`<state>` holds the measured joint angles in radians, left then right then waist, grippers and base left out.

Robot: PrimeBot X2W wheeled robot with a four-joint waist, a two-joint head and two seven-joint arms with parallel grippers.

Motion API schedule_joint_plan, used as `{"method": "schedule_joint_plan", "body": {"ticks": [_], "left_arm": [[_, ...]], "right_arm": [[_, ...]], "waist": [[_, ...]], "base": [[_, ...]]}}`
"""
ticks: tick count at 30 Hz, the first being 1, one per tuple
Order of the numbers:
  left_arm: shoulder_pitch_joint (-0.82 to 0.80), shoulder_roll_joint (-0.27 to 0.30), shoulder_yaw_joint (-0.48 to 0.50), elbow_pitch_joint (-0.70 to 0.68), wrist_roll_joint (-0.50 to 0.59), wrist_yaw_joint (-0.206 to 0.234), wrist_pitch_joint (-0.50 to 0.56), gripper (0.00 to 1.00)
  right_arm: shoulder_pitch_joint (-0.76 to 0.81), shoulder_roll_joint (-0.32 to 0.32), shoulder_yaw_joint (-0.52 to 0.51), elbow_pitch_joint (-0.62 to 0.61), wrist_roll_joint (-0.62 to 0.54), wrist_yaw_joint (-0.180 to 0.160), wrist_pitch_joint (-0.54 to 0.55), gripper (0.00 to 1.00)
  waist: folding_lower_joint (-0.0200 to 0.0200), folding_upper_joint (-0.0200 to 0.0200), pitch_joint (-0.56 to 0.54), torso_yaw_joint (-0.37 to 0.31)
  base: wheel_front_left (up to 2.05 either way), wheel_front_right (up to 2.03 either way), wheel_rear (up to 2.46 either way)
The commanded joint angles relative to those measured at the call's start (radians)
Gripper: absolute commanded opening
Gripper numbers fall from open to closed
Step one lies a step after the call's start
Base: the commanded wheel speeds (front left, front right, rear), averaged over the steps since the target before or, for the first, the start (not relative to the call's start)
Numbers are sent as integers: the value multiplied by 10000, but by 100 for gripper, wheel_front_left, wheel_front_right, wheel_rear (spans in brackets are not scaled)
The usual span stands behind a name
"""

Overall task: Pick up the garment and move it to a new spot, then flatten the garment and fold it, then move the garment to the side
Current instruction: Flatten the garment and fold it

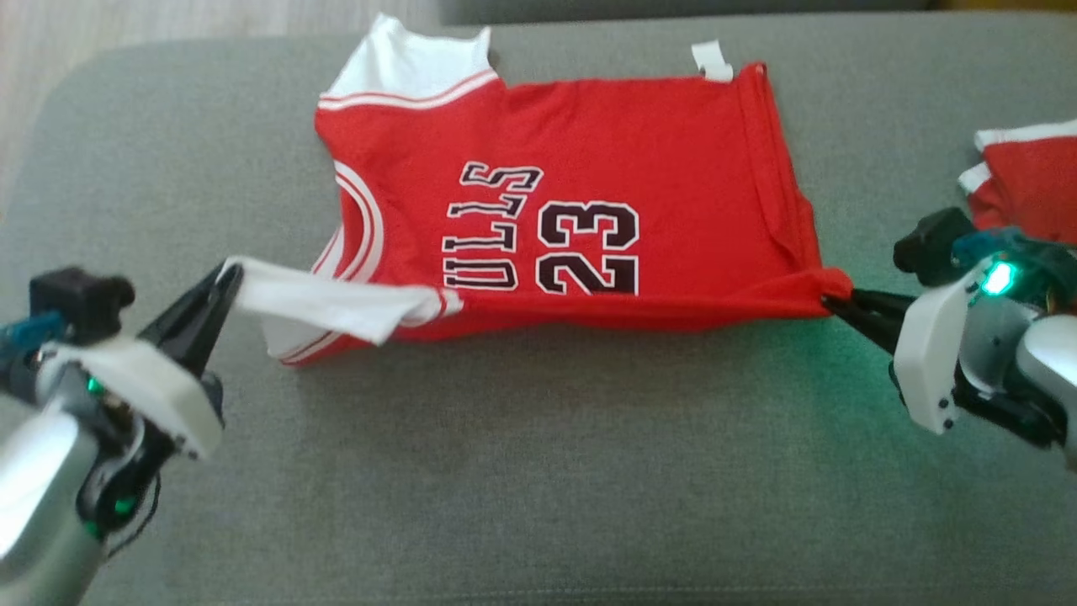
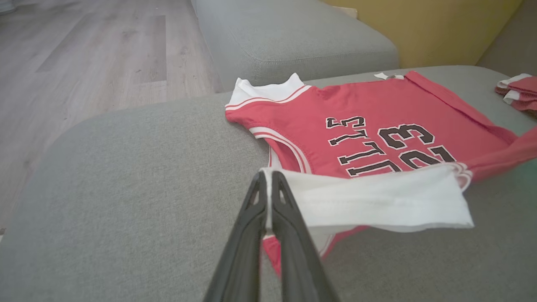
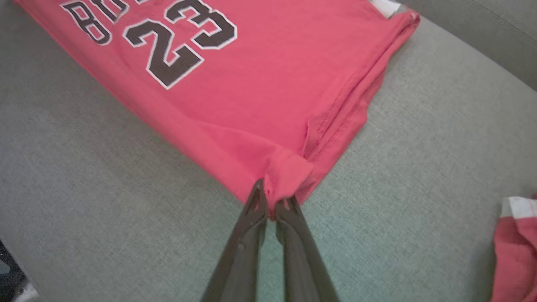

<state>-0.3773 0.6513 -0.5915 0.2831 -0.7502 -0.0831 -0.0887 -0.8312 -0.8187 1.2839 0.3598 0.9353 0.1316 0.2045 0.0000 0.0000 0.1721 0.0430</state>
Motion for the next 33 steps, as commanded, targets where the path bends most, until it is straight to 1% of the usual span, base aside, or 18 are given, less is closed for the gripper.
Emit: {"method": "schedule_joint_plan", "body": {"ticks": [1,9,16,20,21,22,23,24,25,28,29,33], "left_arm": [[-876,327,425,21,112,-72,26,0],[-2419,-104,-321,1325,596,-379,109,0],[-3737,-366,-1013,2513,1063,-457,-74,0],[-4271,-491,-1260,2994,1121,-468,-172,0],[-4436,-540,-1360,3144,1128,-469,-199,0],[-4592,-590,-1459,3293,1135,-470,-240,6],[-4743,-640,-1521,3468,1141,-471,-295,26],[-4885,-708,-1518,3674,1131,-472,-390,85],[-5003,-805,-1480,3890,1078,-472,-489,100],[-5265,-1117,-1375,4293,817,-473,-882,100],[-5393,-1293,-1207,4492,735,-430,-1224,100],[-5324,-1731,-505,4438,428,-105,-1665,100]], "right_arm": [[-174,-148,-137,27,-101,-9,64,0],[-736,157,-88,388,-235,-9,166,0],[-1165,370,-58,603,-337,-9,263,0],[-1343,485,-51,681,-356,-9,272,0],[-1426,525,-49,705,-403,-9,186,32],[-1511,573,-50,796,-418,-9,72,100],[-1607,634,-70,927,-431,-9,-55,100],[-1693,702,-92,1067,-447,-9,-188,100],[-1755,776,-144,1224,-424,-9,-342,100],[-1807,1043,-579,1836,-215,-9,-1010,100],[-1752,1230,-949,2266,-159,-9,-1638,100],[-1437,1835,-2103,3129,92,-9,-3316,100]], "waist": [[0,0,262,-48],[0,0,914,-140],[0,0,1310,-166],[0,0,1441,-179],[0,0,1475,-183],[0,0,1505,-190],[0,0,1528,-194],[0,0,1544,-198],[0,0,1551,-203],[0,0,1510,-201],[0,0,1419,-165],[0,0,1117,-119]], "base": [[0,0,0],[0,0,0],[0,0,0],[0,0,0],[0,0,0],[0,0,0],[0,0,0],[0,0,0],[0,0,0],[0,0,0],[0,0,0],[0,0,0]]}}
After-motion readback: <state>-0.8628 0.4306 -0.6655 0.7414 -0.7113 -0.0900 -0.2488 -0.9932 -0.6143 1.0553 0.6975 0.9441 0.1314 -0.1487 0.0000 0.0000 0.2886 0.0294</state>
